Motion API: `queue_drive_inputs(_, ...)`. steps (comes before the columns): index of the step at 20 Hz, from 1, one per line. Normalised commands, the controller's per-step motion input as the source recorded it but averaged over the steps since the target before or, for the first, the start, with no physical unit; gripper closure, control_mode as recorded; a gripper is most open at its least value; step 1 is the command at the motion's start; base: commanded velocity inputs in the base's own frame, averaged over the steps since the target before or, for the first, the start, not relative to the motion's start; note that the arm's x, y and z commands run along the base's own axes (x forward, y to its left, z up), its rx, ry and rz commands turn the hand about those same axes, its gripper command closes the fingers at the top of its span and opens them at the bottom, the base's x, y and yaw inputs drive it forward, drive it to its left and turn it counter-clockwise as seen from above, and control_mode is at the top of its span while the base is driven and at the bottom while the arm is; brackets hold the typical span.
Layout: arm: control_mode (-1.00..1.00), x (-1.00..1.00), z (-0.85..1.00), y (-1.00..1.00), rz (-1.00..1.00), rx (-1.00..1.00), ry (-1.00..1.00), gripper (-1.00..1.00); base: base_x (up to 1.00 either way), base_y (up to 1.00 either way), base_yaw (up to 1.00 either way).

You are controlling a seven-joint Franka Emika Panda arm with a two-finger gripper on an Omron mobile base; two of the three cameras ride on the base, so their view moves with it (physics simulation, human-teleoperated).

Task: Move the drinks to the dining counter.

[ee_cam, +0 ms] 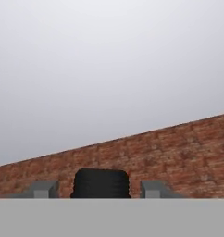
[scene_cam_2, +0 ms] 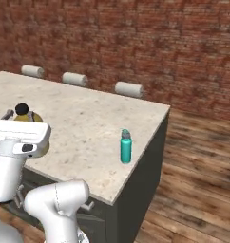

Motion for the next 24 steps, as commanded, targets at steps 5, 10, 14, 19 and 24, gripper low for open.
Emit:
queue_drive_inputs(5,1.0,0.0,0.0,0.0,0.0,0.0,0.0,1.0,1.0,0.06,-0.58)
queue_drive_inputs(10,1.0,0.0,0.0,0.0,0.0,0.0,0.0,1.0,0.98,0.09,-0.64)
queue_drive_inputs(14,1.0,0.0,0.0,0.0,0.0,0.0,0.0,1.0,1.0,0.07,-0.57)
queue_drive_inputs(19,1.0,0.0,0.0,0.0,0.0,0.0,0.0,1.0,0.9,0.25,-0.25)
queue_drive_inputs(24,1.0,0.0,0.0,0.0,0.0,0.0,0.0,1.0,0.52,0.07,-0.05)
